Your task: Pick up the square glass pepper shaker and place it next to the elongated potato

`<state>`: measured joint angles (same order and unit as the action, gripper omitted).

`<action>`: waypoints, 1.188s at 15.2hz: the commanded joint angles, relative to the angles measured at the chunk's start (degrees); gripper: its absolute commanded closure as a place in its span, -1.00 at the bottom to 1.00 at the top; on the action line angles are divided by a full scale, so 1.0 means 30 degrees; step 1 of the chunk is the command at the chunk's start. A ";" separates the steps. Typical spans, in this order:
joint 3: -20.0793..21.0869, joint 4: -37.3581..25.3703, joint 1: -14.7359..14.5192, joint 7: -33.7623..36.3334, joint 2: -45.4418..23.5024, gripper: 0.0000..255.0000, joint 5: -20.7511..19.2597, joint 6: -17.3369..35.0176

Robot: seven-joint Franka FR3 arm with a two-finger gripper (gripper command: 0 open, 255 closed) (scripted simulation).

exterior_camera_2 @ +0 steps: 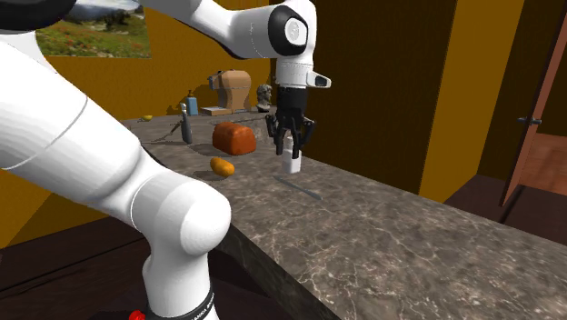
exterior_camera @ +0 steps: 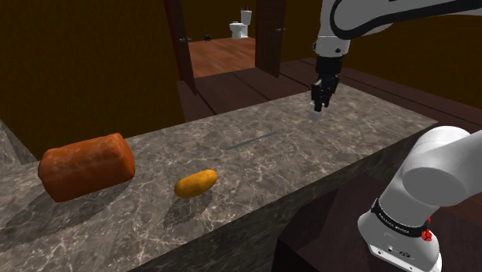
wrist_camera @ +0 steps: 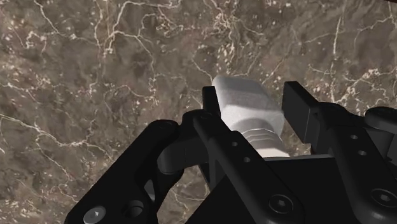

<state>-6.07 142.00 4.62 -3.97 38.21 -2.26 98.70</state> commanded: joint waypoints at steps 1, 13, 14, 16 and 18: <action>0.0672 -0.0600 -0.0449 0.0826 -0.0834 1.00 0.0570 0.0238; 0.3785 -0.6015 -0.2263 0.4928 -0.7324 1.00 0.2280 0.1489; 0.4003 -0.6603 -0.2380 0.5262 -0.7917 1.00 0.2311 0.1514; 0.4421 -0.7847 -0.2611 0.5932 -0.9126 1.00 0.2319 0.1519; 0.4807 -0.9185 -0.2848 0.6603 -1.0369 1.00 0.2259 0.1461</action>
<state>7.71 116.40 -3.55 14.72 9.10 4.57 102.95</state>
